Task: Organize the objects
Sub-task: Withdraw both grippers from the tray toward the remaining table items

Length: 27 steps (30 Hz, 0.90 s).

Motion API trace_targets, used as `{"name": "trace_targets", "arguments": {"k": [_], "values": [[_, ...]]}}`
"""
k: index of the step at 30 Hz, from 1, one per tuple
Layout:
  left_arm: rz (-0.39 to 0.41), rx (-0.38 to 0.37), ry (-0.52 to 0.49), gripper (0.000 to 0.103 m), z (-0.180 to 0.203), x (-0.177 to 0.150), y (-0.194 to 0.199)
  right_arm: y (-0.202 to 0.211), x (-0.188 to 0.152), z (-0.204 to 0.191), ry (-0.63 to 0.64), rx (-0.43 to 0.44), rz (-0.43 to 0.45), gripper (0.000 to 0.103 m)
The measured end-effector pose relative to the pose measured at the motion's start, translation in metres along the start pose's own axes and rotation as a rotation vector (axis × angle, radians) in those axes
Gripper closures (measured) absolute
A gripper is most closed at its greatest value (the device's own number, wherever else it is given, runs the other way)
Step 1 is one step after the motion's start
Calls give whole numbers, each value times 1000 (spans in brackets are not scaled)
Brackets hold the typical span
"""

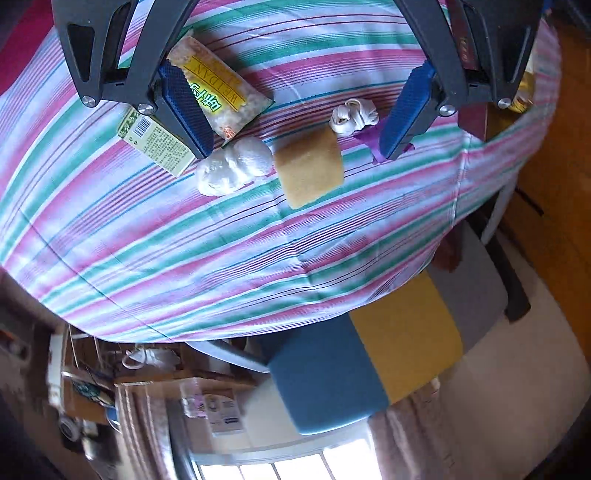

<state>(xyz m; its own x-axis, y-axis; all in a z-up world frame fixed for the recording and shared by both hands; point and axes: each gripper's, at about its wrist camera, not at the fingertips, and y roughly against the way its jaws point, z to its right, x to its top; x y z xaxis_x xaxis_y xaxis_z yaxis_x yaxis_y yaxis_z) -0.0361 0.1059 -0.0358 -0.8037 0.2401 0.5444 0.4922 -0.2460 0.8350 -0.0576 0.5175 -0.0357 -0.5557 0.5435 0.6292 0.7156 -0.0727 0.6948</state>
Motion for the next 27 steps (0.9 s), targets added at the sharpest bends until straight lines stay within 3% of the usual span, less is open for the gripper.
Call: {"name": "trace_targets", "arguments": {"k": [10,15,19,27], "values": [[0,-114,-131,43,71,43,-17,1,4,21,-119,-4,-7,9],[-38,-192,-163,50,109,70,-41,1,3,24,-138,12,-22,9],[-106,-277,-111,51,132,94,-71,0,3,21,-127,24,-29,9],[-167,-290,18,51,162,132,-135,-3,2,19,-125,49,-50,9]]}}
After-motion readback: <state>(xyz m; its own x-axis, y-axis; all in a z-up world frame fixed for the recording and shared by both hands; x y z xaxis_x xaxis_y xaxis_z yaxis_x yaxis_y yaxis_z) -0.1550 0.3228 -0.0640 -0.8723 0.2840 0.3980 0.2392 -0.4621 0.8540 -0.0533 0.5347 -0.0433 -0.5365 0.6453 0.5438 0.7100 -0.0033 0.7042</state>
